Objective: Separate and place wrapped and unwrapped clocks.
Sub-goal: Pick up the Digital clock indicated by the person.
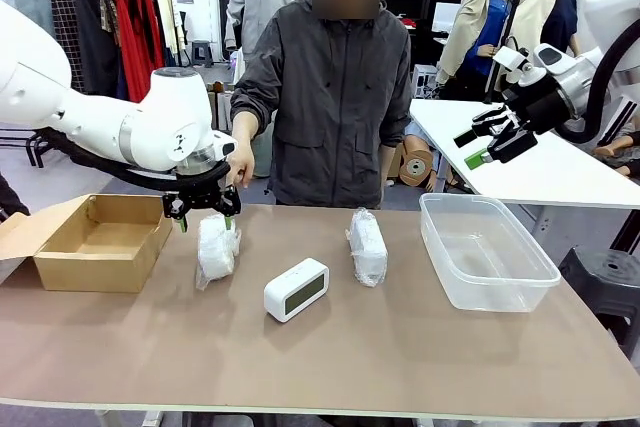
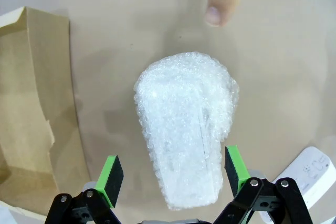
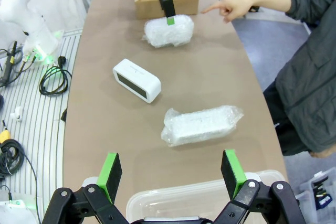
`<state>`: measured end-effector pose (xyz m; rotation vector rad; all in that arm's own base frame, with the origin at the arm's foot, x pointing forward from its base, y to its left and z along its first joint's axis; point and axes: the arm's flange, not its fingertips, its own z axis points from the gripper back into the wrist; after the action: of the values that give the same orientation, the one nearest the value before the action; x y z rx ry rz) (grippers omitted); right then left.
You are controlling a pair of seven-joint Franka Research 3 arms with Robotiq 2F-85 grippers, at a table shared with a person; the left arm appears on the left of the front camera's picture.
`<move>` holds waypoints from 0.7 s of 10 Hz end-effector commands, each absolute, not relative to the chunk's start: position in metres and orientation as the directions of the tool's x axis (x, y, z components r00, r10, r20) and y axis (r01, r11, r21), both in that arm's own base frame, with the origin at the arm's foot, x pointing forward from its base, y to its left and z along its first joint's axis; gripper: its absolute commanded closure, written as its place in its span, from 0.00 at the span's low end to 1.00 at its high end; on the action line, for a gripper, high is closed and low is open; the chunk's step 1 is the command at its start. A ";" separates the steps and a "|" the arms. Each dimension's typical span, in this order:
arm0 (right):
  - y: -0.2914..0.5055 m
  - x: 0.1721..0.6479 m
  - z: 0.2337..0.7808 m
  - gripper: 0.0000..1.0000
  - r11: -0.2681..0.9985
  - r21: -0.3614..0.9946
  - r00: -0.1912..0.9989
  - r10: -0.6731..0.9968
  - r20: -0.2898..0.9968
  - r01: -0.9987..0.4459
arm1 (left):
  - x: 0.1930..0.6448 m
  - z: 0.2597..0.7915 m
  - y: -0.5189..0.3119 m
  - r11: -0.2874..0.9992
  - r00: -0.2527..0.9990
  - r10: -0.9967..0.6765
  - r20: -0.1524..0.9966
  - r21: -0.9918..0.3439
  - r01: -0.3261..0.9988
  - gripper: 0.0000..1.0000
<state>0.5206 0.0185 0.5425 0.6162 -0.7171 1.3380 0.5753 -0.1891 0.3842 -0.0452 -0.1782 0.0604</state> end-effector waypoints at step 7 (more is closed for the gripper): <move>0.019 0.519 0.543 0.00 0.138 -0.010 0.082 0.640 0.764 -0.990 | 0.590 0.344 -0.180 0.983 0.994 0.109 0.028 -0.151 -0.104 0.00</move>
<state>0.5206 0.0185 0.5425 0.6162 -0.7171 1.3380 0.5805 -0.1859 0.3457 -0.1182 -0.0673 0.1084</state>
